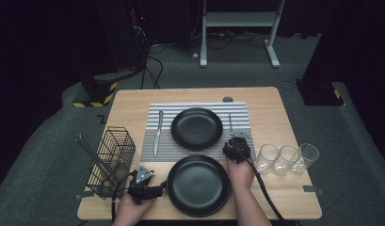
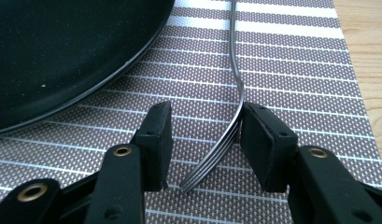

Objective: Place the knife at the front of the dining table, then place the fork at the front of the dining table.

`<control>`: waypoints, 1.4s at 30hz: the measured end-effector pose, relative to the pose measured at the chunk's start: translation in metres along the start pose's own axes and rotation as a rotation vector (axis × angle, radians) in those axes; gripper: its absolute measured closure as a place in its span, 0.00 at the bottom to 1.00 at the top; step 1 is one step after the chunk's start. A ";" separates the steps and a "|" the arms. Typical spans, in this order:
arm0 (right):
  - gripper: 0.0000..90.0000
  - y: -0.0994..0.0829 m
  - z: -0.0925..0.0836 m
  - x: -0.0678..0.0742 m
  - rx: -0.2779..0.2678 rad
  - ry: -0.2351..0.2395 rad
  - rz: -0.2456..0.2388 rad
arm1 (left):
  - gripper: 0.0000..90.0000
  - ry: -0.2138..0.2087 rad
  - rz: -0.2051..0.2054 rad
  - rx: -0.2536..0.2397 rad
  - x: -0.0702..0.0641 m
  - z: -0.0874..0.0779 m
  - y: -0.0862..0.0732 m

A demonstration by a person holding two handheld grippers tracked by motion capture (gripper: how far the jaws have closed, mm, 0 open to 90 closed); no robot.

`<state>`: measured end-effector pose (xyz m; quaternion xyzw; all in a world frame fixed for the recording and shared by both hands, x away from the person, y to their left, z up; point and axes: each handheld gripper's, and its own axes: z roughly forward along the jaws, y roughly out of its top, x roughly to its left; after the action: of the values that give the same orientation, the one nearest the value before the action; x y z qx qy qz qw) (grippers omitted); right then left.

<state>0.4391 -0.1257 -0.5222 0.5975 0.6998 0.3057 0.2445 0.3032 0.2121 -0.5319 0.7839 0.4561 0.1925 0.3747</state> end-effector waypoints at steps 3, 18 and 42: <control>0.60 0.001 0.000 0.000 -0.002 0.009 0.002 | 0.32 -0.001 -0.003 -0.001 0.000 0.000 0.000; 0.58 0.003 -0.009 0.004 -0.037 0.022 -0.042 | 0.32 0.013 0.012 0.004 -0.002 0.000 0.000; 0.85 0.011 -0.031 0.002 -0.114 0.009 -0.088 | 0.32 0.013 0.007 0.003 -0.001 0.000 0.000</control>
<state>0.4243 -0.1269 -0.4927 0.5497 0.7081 0.3366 0.2881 0.3023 0.2109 -0.5320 0.7847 0.4562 0.1982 0.3701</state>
